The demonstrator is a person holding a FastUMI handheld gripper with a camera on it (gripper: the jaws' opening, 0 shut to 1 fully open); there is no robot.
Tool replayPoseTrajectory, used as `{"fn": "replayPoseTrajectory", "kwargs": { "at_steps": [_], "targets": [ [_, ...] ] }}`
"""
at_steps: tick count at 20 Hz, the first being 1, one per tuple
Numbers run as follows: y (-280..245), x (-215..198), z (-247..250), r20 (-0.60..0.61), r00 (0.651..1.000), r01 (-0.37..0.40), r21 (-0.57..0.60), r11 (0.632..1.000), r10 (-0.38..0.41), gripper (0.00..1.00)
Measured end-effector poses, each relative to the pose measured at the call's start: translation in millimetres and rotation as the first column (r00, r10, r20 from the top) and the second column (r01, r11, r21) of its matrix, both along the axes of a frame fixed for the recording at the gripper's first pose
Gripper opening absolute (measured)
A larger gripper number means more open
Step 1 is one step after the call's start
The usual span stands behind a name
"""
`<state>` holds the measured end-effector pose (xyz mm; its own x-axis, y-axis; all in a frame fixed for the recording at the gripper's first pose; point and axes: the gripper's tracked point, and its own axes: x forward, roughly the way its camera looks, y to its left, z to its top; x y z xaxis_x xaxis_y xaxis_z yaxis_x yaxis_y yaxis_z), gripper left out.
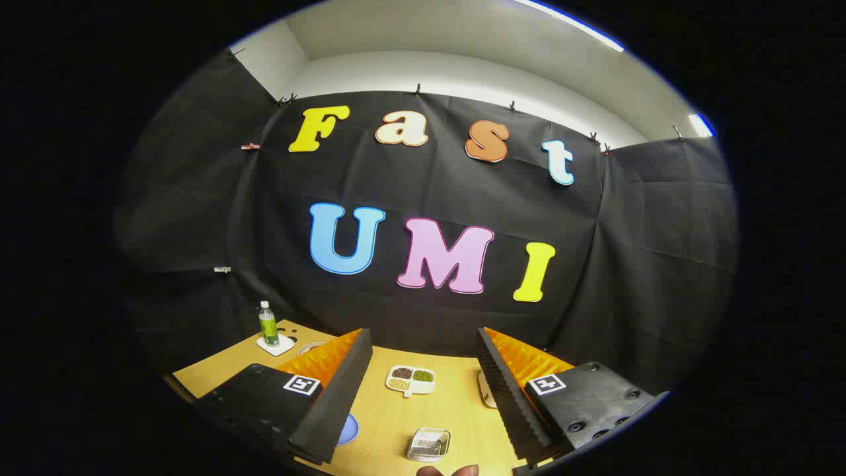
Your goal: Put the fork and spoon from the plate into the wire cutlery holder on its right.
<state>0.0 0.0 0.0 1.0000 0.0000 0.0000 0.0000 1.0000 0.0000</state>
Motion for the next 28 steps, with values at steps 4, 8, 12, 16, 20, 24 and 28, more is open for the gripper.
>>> {"fn": "replayPoseTrajectory", "kwargs": {
  "at_steps": [4,8,12,16,20,24,28],
  "targets": [
    [-1.3,0.5,-0.2,-0.001,1.000,0.005,0.002,1.000,-0.005,0.98],
    [-0.5,1.4,-2.2,-0.006,1.000,0.004,0.002,1.000,-0.004,0.98],
    [0.8,2.0,-2.2,-0.006,1.000,0.000,0.000,1.000,0.000,0.98],
    [2.3,3.0,-3.9,-0.011,1.000,-0.004,0.004,1.000,0.004,0.98],
    [6.3,4.0,-6.0,-0.019,1.000,-0.013,0.005,1.000,0.013,0.98],
    [22.9,5.7,-18.9,-0.064,0.996,-0.062,0.009,0.998,0.063,0.98],
    [60.6,7.5,-56.5,-0.195,0.963,-0.179,0.040,0.983,0.184,0.98]
  ]
}}
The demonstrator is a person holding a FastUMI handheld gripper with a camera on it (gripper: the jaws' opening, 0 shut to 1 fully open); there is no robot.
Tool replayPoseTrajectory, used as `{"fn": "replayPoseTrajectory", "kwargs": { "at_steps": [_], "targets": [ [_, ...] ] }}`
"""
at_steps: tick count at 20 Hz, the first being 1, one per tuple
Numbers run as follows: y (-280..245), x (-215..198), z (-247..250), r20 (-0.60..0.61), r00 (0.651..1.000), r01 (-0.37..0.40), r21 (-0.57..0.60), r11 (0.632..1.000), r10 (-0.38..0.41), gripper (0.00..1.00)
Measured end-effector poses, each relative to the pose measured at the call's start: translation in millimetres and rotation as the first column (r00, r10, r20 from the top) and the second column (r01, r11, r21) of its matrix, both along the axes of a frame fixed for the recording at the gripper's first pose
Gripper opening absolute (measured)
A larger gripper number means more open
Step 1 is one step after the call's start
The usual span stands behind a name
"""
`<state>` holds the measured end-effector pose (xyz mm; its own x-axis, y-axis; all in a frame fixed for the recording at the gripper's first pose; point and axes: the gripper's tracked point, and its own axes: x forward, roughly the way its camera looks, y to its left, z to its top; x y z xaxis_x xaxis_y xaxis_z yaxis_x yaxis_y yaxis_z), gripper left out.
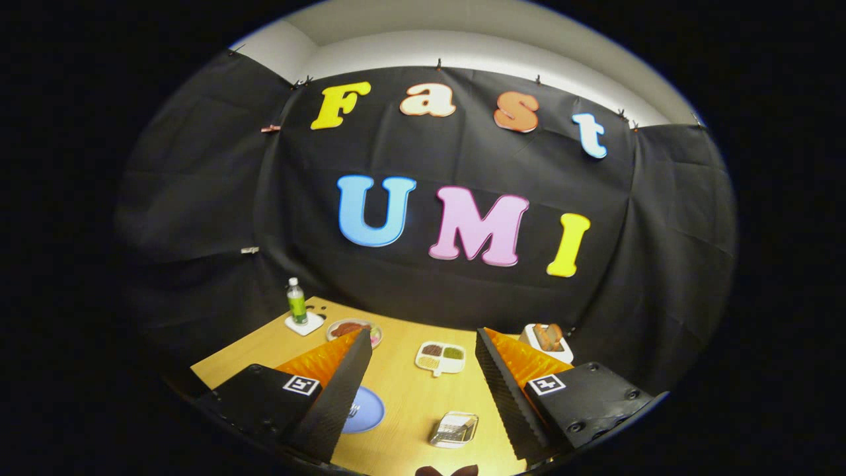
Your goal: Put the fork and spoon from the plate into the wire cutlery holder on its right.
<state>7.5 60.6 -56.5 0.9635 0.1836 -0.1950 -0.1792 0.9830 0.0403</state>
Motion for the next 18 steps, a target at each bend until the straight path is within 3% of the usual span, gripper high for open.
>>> {"fn": "replayPoseTrajectory", "kwargs": {
  "at_steps": [3,5,11,18],
  "targets": [
    [32.2,-1.8,-45.8,-0.149,0.985,-0.091,0.007,0.996,0.091,0.98],
    [55.5,-5.7,-81.8,-0.260,0.954,-0.147,0.020,0.989,0.147,0.98],
    [116.1,-15.5,-184.2,-0.549,0.799,-0.253,0.066,0.965,0.247,0.99],
    [168.4,-4.3,-273.5,-0.706,0.658,-0.273,0.101,0.957,0.262,0.84]
  ]
}}
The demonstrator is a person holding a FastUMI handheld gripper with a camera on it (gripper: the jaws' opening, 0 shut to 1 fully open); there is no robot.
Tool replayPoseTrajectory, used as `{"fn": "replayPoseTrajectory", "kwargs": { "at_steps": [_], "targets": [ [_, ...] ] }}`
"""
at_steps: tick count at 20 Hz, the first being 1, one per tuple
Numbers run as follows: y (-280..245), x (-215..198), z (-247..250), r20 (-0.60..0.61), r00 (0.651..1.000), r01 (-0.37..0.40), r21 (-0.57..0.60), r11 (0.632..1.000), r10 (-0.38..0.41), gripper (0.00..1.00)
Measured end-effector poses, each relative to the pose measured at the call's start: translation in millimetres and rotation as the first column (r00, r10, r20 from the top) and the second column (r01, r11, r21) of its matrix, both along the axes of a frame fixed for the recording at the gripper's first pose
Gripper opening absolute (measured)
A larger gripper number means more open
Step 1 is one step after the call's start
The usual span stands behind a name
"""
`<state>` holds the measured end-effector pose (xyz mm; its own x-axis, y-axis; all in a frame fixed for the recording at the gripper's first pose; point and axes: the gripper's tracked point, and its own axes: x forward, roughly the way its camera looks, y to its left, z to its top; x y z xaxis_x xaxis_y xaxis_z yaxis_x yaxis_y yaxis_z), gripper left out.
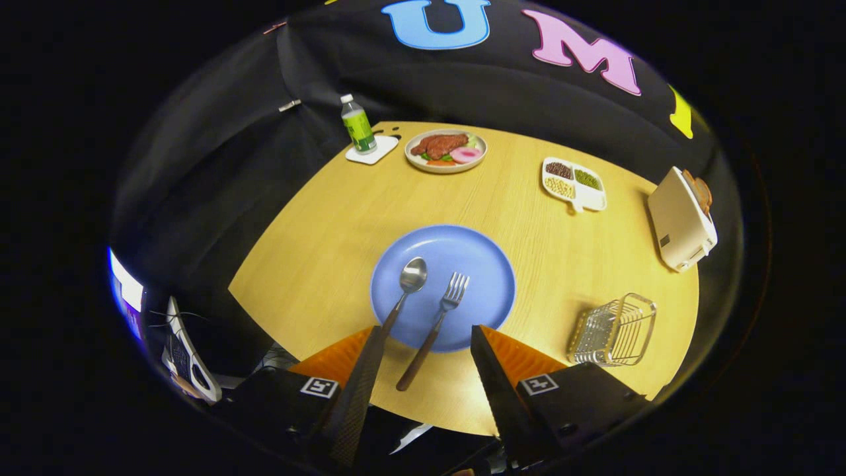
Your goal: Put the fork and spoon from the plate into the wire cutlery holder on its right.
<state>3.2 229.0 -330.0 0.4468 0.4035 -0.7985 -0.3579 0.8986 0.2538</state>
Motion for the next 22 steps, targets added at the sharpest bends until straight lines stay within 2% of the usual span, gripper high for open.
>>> {"fn": "replayPoseTrajectory", "kwargs": {
  "at_steps": [4,9,15,16,17,18,19,20,22],
  "targets": [
    [13.7,3.7,-44.1,-0.072,0.997,-0.009,-0.052,0.999,0.005,0.74],
    [16.3,10.1,-85.9,-0.165,0.985,0.037,-0.114,0.993,-0.056,0.58],
    [13.5,13.0,-111.8,-0.209,0.971,0.077,-0.166,0.983,-0.112,0.58],
    [10.7,12.8,-116.1,-0.219,0.967,0.091,-0.177,0.980,-0.129,0.40],
    [11.6,12.2,-118.3,-0.231,0.963,0.098,-0.177,0.979,-0.138,0.36],
    [6.3,16.8,-112.7,-0.226,0.962,0.111,-0.193,0.975,-0.154,0.36],
    [0.4,20.7,-117.0,-0.212,0.960,0.137,-0.208,0.969,-0.181,0.29],
    [-1.6,21.6,-119.2,-0.223,0.954,0.154,-0.203,0.967,-0.199,0.12],
    [-1.7,22.8,-117.4,-0.235,0.943,0.198,-0.165,0.966,-0.234,0.08]
  ]
}}
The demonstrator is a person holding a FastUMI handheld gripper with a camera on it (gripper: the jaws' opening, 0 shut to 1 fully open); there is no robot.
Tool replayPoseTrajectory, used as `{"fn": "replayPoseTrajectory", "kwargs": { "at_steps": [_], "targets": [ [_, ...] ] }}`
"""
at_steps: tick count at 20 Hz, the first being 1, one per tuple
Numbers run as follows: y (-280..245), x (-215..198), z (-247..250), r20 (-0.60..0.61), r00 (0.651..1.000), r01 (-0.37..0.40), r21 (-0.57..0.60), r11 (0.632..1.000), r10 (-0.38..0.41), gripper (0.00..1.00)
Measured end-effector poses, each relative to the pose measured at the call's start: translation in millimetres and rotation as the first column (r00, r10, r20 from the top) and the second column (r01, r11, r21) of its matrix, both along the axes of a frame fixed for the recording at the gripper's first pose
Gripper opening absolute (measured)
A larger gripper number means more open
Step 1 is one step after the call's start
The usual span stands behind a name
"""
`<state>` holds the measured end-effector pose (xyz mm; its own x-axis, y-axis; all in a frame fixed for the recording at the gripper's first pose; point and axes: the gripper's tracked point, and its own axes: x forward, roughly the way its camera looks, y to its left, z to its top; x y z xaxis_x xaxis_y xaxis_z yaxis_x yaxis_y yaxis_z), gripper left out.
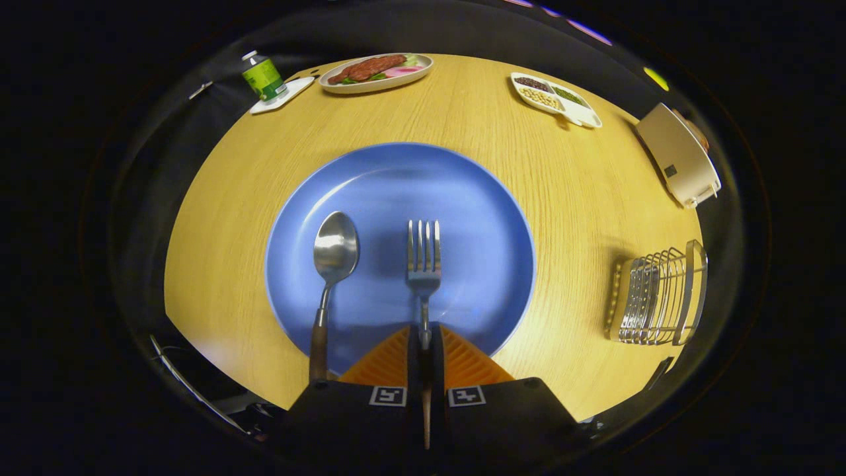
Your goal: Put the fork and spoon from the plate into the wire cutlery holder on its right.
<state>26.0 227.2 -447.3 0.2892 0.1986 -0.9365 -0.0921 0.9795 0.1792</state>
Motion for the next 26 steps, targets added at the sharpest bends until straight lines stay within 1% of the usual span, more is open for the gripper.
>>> {"fn": "replayPoseTrajectory", "kwargs": {
  "at_steps": [1,4,9,12,15,20,23,26],
  "targets": [
    [-2.1,2.4,3.2,0.010,1.000,0.013,0.009,1.000,-0.013,0.08],
    [-3.9,8.3,14.9,0.045,0.999,0.017,0.036,0.999,-0.018,0.08],
    [-5.3,16.8,41.4,0.105,0.994,-0.006,0.072,0.997,-0.002,0.08],
    [-9.5,21.1,66.7,0.137,0.991,-0.010,0.122,0.992,-0.007,0.08],
    [-31.1,26.3,99.3,0.177,0.984,-0.001,0.170,0.985,-0.030,0.08],
    [-100.1,29.3,147.4,0.236,0.969,0.020,0.219,0.975,-0.073,0.08],
    [-156.4,23.4,159.8,0.240,0.968,0.027,0.209,0.978,-0.078,0.08],
    [-215.1,15.8,159.3,0.217,0.973,0.042,0.164,0.986,-0.077,0.08]
  ]
}}
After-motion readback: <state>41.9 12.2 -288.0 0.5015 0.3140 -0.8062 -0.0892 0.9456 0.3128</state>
